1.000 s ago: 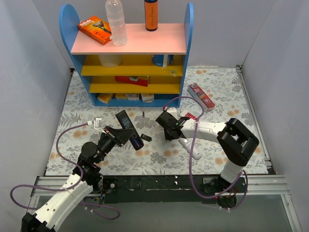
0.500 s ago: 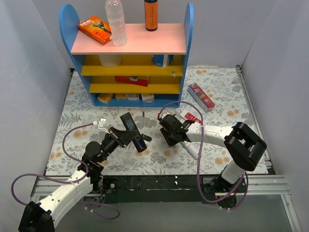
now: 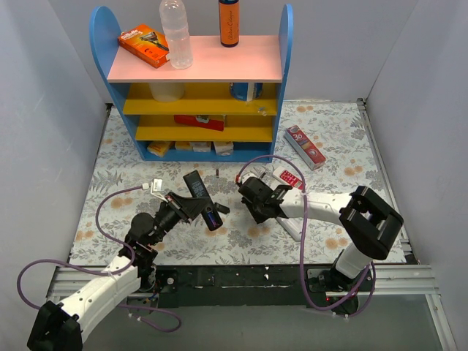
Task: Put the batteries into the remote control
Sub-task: Pick up the battery from the center of the board, then load the battery into the remote control.
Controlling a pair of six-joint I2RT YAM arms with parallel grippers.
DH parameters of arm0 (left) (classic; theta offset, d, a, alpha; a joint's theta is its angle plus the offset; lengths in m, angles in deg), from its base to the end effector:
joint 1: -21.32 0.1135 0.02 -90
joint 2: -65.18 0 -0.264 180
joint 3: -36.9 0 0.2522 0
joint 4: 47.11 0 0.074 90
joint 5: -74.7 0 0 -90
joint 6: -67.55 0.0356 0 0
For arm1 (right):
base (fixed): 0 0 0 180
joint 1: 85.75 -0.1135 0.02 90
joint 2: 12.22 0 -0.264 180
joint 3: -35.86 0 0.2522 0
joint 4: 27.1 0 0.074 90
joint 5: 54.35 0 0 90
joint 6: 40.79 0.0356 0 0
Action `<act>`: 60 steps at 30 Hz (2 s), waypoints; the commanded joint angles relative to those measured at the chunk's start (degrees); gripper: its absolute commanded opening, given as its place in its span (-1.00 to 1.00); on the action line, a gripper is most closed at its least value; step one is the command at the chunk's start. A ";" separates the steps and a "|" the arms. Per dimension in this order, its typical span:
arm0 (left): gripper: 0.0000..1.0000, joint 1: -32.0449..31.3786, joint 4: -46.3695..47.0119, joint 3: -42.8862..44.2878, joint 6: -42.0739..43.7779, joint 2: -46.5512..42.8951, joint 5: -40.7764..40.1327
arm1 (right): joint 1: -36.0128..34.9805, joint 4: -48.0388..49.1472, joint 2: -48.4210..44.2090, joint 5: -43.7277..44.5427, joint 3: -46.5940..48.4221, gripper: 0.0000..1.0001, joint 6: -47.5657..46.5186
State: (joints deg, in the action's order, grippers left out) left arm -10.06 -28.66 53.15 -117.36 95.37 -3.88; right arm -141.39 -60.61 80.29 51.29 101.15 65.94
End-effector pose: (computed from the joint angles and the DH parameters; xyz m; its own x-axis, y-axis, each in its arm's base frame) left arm 0.1202 -0.0816 0.1941 -0.6822 -0.7279 0.0698 0.0088 -0.1036 -0.9946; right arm 0.1822 0.2495 0.1674 -0.6789 -0.5019 -0.5359 -0.5483 0.8320 -0.0845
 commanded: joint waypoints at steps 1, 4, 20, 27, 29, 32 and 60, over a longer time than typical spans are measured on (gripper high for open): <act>-1.00 -0.26 2.86 -0.11 0.61 0.83 0.10 | -0.96 -5.91 1.71 1.67 -1.52 -0.43 0.84; -1.00 -0.18 4.26 -0.90 0.00 1.35 -0.26 | -1.67 -6.79 1.53 2.20 -1.43 -0.55 1.55; -1.00 -0.26 16.83 -4.50 -3.61 9.35 -0.17 | -9.31 -17.16 -7.77 -0.16 11.20 -0.97 2.87; -1.00 -0.18 20.35 -5.99 -5.54 13.66 -2.54 | -13.09 -20.68 -9.36 -2.28 21.49 -0.97 3.04; -1.00 -0.26 20.44 -6.08 -6.07 14.10 -3.42 | -13.53 -21.64 -9.37 -2.28 23.70 -0.97 2.87; -1.00 -0.26 19.30 -5.82 -6.51 14.45 -4.30 | -14.15 -22.70 -8.75 -2.10 27.21 -0.97 3.13; -1.00 -0.26 20.62 -5.38 -8.01 15.24 -2.72 | -14.94 -28.24 1.97 -1.32 39.96 -0.97 6.21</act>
State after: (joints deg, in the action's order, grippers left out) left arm -10.04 -11.46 53.15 -124.53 110.85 -7.75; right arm -156.28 -86.97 81.32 47.94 137.10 70.29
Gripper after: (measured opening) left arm 0.170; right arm 0.096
